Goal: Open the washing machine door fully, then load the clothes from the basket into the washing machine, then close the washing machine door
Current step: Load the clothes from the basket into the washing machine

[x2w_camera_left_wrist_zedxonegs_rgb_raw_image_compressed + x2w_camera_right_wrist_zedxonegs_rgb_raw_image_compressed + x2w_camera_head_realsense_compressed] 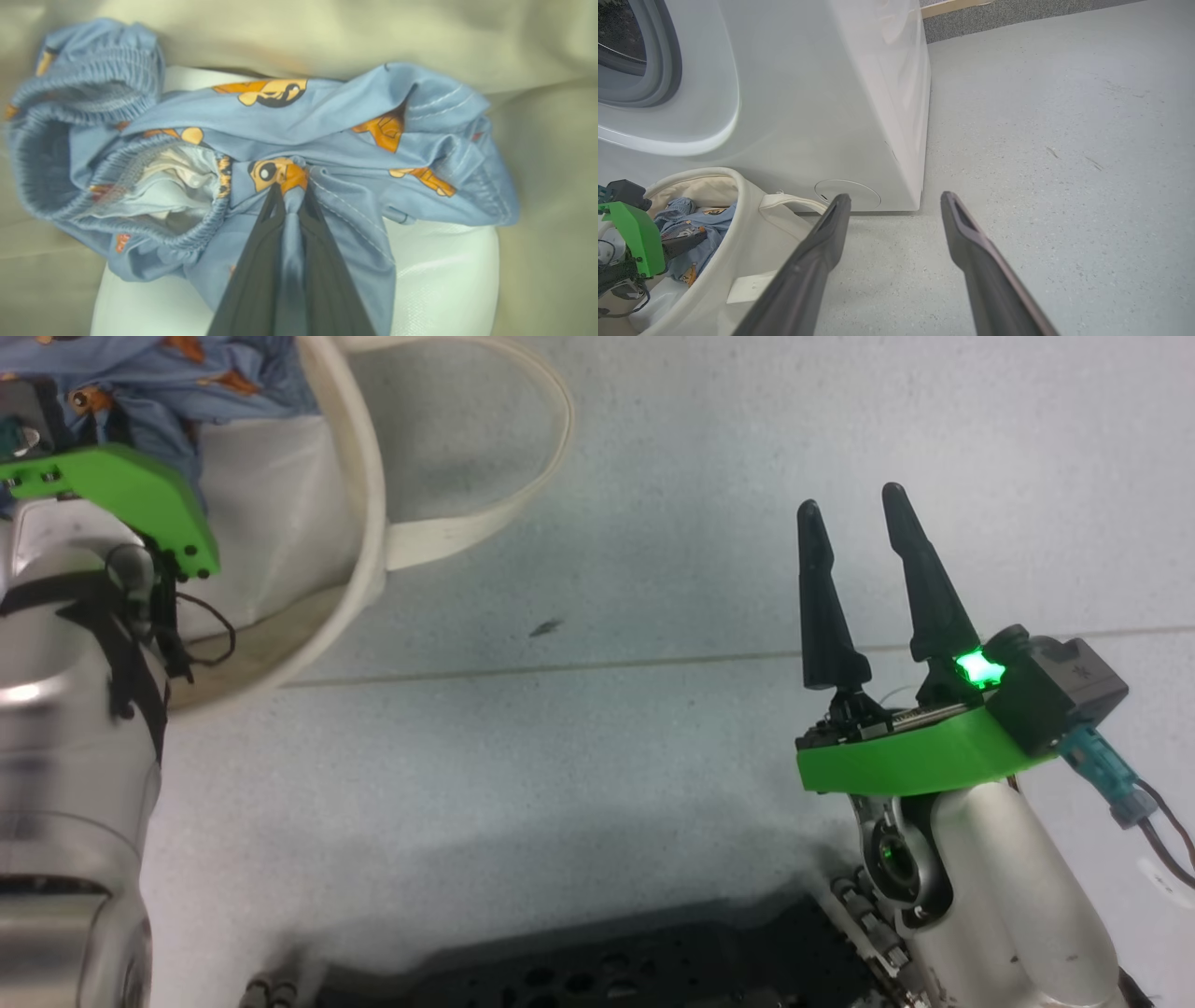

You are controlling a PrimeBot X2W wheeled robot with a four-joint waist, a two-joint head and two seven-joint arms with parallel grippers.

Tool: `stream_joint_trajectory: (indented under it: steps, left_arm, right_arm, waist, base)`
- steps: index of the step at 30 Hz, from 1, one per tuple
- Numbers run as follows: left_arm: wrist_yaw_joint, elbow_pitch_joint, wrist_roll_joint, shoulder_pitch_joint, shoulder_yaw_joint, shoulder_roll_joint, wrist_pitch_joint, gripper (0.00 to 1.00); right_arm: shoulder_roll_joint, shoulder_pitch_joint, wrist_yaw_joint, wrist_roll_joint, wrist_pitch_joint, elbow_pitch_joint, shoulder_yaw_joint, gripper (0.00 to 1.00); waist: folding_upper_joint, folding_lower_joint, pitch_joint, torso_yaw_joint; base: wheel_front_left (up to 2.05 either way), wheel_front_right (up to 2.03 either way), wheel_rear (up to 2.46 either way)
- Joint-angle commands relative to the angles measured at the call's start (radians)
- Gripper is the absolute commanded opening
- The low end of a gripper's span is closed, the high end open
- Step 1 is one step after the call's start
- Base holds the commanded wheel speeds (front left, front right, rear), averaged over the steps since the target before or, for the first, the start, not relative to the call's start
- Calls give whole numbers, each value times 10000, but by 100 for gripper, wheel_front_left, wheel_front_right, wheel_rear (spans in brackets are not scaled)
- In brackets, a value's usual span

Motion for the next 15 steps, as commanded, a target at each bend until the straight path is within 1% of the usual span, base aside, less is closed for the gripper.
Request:
stream_joint_trajectory:
  steps: [1,4,7,10,12,13,15]
  left_arm:
    - [-58,-95,-114,480,198,382,-383,0]
    - [-149,-138,-248,690,292,419,-1145,0]
    - [-213,-537,-457,1017,515,455,-1455,0]
    - [-215,-2095,-399,1633,720,505,-1480,0]
    - [-254,-3247,-345,2198,975,431,-1482,0]
    - [-254,-3247,-345,2198,975,431,-1482,0]
    - [-355,-4382,-184,2794,1228,305,-1484,0]
  right_arm:
    - [34,373,2,-87,-122,-208,239,100]
    - [34,403,2,-94,-122,-135,235,100]
    - [34,441,2,-85,-122,-47,255,100]
    - [34,503,2,-30,-122,24,276,100]
    - [34,567,2,2,-122,92,314,100]
    - [34,567,2,2,-122,92,314,100]
    - [34,642,2,23,-122,184,370,100]
  waist:
    - [0,0,-315,108]
    - [0,0,-759,200]
    - [0,0,-1260,285]
    - [0,0,-1760,383]
    - [0,0,-2106,449]
    - [0,0,-2106,449]
    - [0,0,-2462,513]
  base:
    - [0,0,0]
    - [0,0,0]
    - [0,0,0]
    - [0,0,0]
    - [0,0,0]
    - [0,0,0]
    - [0,0,0]
